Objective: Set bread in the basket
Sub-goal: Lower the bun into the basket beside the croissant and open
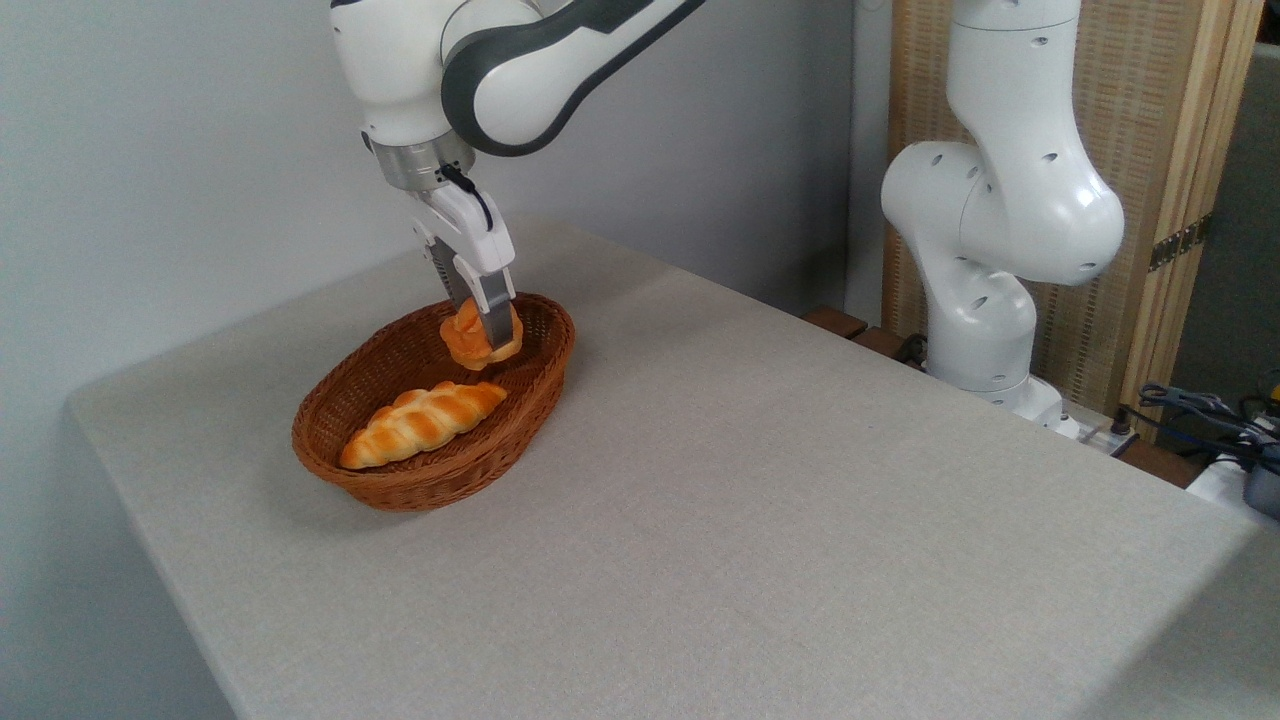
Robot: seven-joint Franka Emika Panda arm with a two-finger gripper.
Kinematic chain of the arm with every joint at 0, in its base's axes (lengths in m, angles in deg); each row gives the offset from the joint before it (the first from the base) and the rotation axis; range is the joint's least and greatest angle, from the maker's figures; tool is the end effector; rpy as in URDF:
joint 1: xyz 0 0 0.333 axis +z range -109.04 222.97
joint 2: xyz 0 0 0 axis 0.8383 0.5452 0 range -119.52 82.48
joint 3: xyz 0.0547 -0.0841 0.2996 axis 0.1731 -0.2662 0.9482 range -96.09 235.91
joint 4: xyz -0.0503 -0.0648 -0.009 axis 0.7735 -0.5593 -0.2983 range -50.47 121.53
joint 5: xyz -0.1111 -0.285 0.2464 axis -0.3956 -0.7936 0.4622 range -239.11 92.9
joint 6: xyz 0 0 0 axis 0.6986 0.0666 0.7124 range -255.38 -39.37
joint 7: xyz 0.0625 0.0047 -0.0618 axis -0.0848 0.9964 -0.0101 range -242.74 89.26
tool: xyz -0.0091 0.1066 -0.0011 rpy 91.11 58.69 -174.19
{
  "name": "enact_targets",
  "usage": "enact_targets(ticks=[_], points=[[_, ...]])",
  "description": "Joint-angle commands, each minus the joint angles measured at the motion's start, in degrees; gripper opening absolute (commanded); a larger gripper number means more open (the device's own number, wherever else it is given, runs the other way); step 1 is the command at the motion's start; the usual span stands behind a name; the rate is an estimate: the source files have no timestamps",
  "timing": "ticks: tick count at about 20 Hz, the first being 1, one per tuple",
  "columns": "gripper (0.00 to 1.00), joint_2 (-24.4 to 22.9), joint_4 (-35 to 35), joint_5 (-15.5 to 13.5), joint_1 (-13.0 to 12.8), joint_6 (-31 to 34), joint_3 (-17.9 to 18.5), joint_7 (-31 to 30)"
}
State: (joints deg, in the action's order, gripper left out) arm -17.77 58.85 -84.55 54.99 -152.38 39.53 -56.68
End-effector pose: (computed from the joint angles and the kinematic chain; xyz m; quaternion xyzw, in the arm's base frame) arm 0.4625 -0.3077 0.4588 0.9095 -0.4043 -0.0272 0.0927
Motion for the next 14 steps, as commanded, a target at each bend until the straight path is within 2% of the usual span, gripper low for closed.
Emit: enact_targets(ticks=[1,14], points=[[1.0,0.0,-0.4,-0.4,-0.1,-0.7,0.4,1.1],[1.0,-0.4,-0.9,-0.2,-0.1,-0.7,0.9,1.1]])
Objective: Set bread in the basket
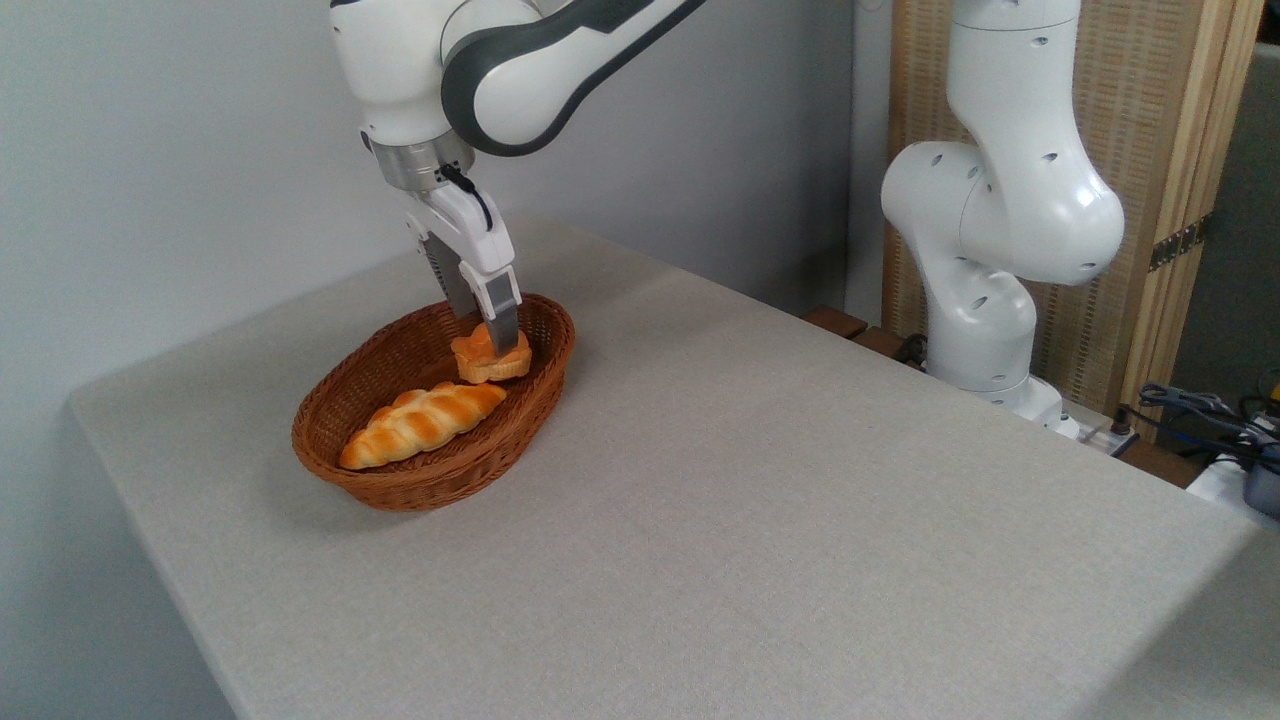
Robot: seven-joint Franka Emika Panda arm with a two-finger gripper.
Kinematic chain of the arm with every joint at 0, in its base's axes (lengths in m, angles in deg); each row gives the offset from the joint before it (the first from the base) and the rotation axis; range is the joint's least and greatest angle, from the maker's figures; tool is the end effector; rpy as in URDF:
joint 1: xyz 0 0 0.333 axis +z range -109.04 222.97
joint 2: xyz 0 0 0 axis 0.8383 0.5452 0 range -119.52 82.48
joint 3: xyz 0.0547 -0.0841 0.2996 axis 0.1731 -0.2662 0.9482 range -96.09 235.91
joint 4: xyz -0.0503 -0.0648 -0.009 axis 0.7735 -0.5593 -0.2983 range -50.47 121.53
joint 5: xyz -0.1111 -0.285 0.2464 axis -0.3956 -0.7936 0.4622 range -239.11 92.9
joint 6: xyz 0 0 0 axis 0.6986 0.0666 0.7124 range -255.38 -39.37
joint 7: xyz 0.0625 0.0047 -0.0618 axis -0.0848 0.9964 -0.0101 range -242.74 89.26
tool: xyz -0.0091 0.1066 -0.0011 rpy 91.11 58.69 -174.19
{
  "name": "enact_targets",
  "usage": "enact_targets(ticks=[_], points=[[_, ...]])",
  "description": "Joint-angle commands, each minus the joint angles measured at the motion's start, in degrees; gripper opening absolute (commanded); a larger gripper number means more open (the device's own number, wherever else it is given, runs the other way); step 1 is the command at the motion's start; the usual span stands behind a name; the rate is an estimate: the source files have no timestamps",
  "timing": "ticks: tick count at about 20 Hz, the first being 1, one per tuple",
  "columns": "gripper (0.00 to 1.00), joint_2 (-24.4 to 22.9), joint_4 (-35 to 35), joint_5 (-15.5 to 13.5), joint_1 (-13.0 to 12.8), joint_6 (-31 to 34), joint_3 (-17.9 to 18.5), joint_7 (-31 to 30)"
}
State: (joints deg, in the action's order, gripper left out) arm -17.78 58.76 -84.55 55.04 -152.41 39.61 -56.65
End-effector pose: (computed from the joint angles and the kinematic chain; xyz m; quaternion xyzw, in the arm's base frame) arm 0.4635 -0.3068 0.4596 0.9098 -0.4036 -0.0260 0.0928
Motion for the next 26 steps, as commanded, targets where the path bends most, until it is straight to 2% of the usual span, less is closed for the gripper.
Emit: enact_targets(ticks=[1,7,9,11,13,19,23,26], points=[[1.0,-0.6,-1.2,-0.2,0.0,-0.6,1.0,1.1],[1.0,-0.9,-8.2,0.1,0.4,2.1,6.7,1.0],[1.0,-1.0,-11.4,2.4,0.4,4.7,10.0,1.8],[1.0,-1.1,-14.7,5.1,0.5,9.5,12.9,5.9],[1.0,-1.1,-16.7,6.2,0.5,12.7,16.1,10.8],[1.0,-1.1,-22.5,6.3,1.2,20.4,24.9,18.2],[1.0,-1.2,-22.7,6.3,1.4,21.3,27.4,19.4],[1.0,-1.2,-22.7,6.3,1.4,21.3,27.5,19.3]])
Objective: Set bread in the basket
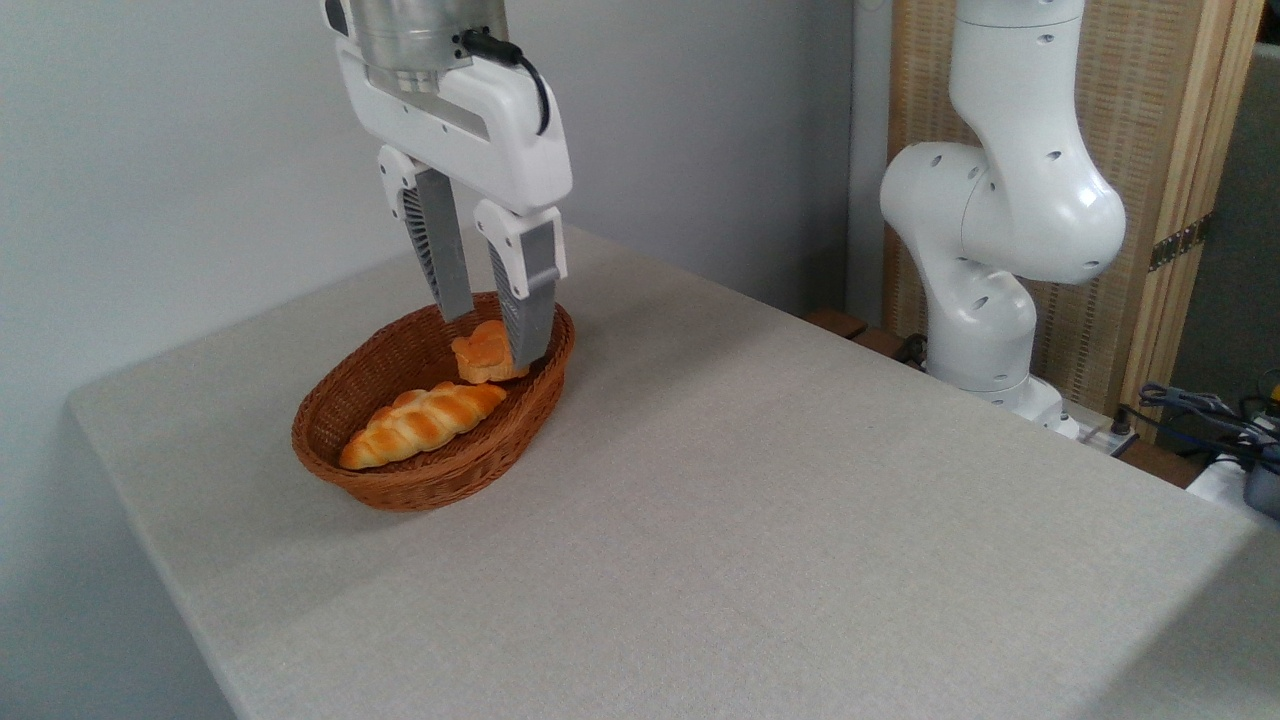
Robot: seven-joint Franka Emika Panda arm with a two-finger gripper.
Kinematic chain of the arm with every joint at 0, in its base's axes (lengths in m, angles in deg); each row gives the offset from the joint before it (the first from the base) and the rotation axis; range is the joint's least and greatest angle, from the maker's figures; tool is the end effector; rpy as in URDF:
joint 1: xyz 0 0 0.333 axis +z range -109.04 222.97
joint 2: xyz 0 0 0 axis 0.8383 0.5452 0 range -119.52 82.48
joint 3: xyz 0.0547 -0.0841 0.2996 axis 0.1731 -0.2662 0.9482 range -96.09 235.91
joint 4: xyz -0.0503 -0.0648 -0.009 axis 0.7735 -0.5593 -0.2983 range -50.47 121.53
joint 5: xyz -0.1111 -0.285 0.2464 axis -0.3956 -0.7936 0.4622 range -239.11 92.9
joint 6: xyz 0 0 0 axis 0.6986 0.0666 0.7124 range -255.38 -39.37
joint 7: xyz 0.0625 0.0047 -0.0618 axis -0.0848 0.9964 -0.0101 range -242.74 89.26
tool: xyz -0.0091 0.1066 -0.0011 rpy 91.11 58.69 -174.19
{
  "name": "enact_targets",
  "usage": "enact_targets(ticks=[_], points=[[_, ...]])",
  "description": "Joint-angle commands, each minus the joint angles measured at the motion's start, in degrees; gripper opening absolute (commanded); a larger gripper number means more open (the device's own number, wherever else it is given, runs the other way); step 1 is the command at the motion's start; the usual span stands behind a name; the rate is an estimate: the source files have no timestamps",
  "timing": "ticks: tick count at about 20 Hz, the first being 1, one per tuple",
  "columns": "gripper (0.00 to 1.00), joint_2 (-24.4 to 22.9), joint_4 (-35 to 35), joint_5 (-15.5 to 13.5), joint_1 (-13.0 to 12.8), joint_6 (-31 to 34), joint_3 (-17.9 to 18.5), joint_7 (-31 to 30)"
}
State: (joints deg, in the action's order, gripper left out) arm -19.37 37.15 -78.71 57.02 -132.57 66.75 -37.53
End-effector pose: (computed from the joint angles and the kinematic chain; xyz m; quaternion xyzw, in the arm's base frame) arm 0.5522 -0.0404 0.6232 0.9319 -0.3593 0.0269 0.0422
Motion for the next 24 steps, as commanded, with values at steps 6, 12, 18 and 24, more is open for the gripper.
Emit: enact_targets(ticks=[6,12,18,24], points=[[1.0,0.3,-1.0,2.5,-0.6,2.9,0.2,0.3],[1.0,-0.3,-1.0,3.0,-0.6,3.1,1.0,0.4],[1.0,-0.3,-1.0,3.0,-0.6,3.2,2.5,1.5],[1.0,-0.4,-1.0,3.1,-0.6,3.5,2.5,2.4]])
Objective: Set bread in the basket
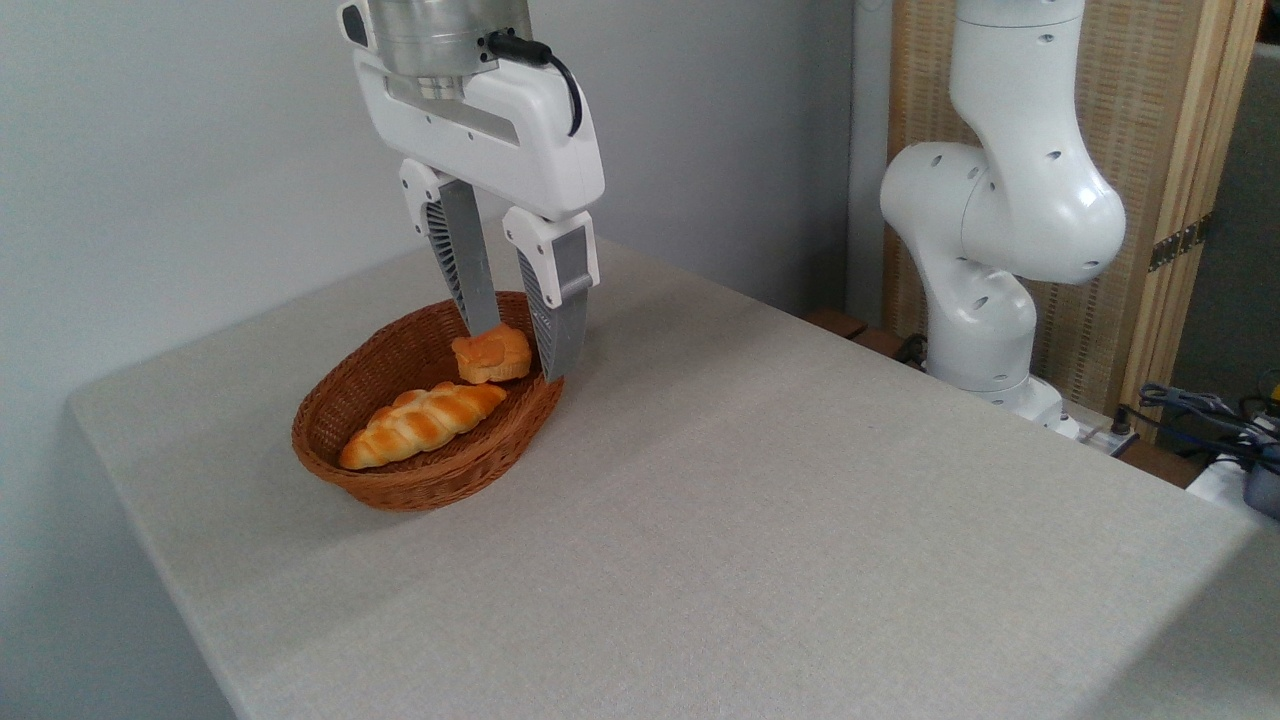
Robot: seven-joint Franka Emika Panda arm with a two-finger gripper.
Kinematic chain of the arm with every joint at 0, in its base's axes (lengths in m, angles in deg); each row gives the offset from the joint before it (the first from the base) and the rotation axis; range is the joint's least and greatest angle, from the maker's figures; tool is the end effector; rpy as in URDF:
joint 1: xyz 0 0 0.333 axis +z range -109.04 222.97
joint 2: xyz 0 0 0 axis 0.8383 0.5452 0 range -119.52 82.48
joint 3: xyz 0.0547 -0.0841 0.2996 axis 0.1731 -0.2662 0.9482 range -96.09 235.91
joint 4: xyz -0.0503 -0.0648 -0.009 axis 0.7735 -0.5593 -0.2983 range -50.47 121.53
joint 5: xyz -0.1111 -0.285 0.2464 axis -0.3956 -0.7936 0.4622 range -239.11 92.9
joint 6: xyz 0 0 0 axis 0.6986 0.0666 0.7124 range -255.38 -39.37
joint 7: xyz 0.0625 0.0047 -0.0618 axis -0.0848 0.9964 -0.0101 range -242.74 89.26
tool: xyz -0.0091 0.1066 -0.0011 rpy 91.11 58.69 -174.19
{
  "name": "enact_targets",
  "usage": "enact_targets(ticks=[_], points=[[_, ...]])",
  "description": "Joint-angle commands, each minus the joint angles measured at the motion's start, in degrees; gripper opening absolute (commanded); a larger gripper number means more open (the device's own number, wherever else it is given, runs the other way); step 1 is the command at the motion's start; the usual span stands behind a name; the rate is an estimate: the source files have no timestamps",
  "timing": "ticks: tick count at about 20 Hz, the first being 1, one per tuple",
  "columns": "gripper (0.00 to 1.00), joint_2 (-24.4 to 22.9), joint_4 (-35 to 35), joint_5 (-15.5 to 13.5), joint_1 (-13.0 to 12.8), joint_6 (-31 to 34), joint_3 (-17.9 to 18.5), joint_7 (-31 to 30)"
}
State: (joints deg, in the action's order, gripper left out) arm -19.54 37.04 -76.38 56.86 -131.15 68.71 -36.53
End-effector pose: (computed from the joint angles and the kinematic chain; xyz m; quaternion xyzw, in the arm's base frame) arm 0.5499 -0.0188 0.6232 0.9348 -0.3540 0.0118 0.0259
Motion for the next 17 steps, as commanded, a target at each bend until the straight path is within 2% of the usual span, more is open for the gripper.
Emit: enact_targets(ticks=[1,4,17], points=[[1.0,-0.2,-0.9,1.0,-0.4,2.1,0.7,1.4],[1.0,-0.2,-0.9,2.9,-0.5,2.4,0.6,2.2],[1.0,-0.2,-0.9,2.8,-0.4,3.2,0.8,2.2]])
